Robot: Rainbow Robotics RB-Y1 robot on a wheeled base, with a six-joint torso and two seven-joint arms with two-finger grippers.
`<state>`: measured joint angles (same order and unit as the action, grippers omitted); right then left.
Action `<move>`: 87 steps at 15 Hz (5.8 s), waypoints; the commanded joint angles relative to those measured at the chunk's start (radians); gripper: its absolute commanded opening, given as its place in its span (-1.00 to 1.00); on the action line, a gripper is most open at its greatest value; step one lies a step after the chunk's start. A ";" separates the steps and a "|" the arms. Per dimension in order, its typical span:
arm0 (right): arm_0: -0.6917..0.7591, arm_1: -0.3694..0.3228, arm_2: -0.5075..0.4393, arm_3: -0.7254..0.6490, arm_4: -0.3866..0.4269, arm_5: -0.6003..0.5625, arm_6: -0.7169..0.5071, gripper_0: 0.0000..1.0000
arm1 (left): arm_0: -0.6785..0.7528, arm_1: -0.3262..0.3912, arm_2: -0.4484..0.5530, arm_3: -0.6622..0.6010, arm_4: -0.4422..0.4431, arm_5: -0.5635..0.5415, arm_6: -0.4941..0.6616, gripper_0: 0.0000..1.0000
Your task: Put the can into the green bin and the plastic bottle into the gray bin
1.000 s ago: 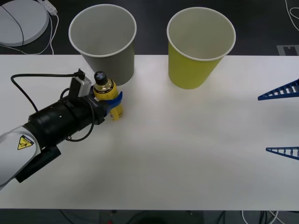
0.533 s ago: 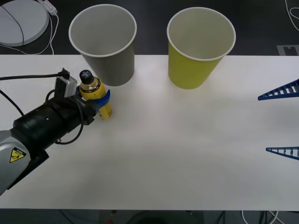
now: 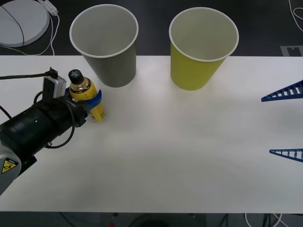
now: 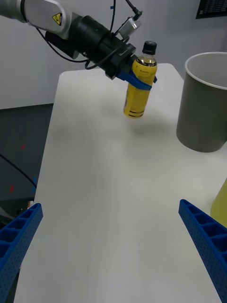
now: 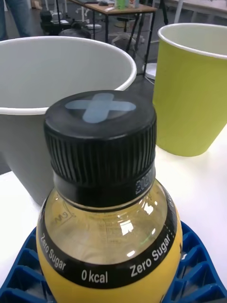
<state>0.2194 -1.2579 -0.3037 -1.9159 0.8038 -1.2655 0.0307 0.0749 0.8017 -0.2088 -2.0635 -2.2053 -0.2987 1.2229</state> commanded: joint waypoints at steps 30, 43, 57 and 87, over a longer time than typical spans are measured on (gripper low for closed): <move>0.000 0.000 0.000 0.000 0.000 0.000 0.000 1.00 | -0.369 0.300 0.325 -0.027 0.289 -0.948 0.032 -1.00; 0.000 0.000 0.000 0.000 0.000 0.000 0.000 1.00 | -0.823 0.320 0.114 0.250 0.377 -1.177 -0.040 -1.00; 0.000 0.000 0.000 0.000 0.000 0.000 0.000 1.00 | -1.297 0.194 -0.213 0.625 0.388 -1.272 -0.089 -1.00; 0.000 0.000 0.000 0.000 0.000 0.000 0.000 1.00 | -1.592 -0.151 -0.307 1.074 0.161 -1.208 -0.186 1.00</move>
<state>0.2194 -1.2579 -0.3037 -1.9159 0.8038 -1.2655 0.0307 -1.5172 0.6491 -0.5156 -0.9893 -2.0477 -1.5066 1.0414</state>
